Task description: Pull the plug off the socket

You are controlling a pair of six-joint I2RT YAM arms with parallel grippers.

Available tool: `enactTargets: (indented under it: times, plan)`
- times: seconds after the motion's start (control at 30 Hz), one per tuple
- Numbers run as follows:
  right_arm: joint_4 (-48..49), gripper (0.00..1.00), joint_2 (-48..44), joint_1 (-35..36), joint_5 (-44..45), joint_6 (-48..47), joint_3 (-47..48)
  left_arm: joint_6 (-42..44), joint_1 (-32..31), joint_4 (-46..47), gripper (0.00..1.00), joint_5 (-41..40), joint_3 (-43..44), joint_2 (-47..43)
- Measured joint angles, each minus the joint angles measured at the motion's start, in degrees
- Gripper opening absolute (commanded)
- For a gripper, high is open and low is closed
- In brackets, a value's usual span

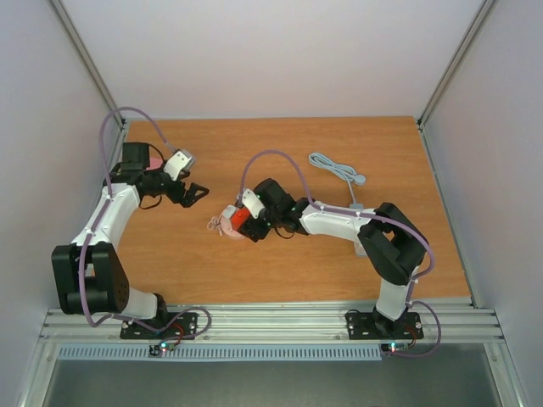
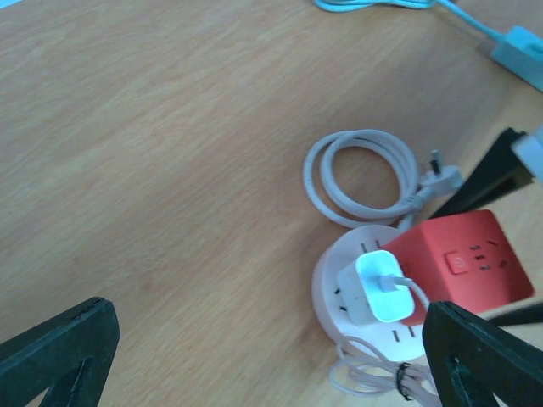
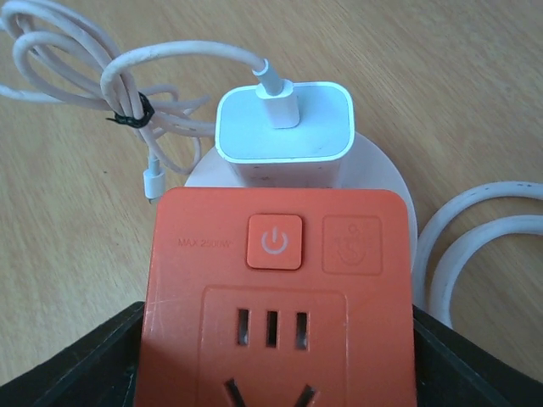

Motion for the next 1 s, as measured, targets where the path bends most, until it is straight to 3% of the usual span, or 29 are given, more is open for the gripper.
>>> enactTargets:
  times: [0.2,0.5,0.77,1.0]
  plan:
    - [0.20,0.53,-0.68,0.00,0.31,-1.81,-1.01,8.79,0.00,-5.31,0.97,6.38,-0.85,0.00]
    - [-1.27,0.43,-5.73,-0.17,-3.67,-6.08,-6.51,24.90,0.00,-11.26,0.93,11.41,-6.14,-1.62]
    - [-2.75,0.39,-9.42,-0.83,-8.85,-11.08,-10.54,42.88,-0.02,-17.49,0.79,14.16,-7.65,-0.70]
    - [-3.19,0.37,-10.84,-0.85,-11.37,-14.08,-12.31,48.78,-1.33,-16.59,0.67,14.23,-10.40,-0.13]
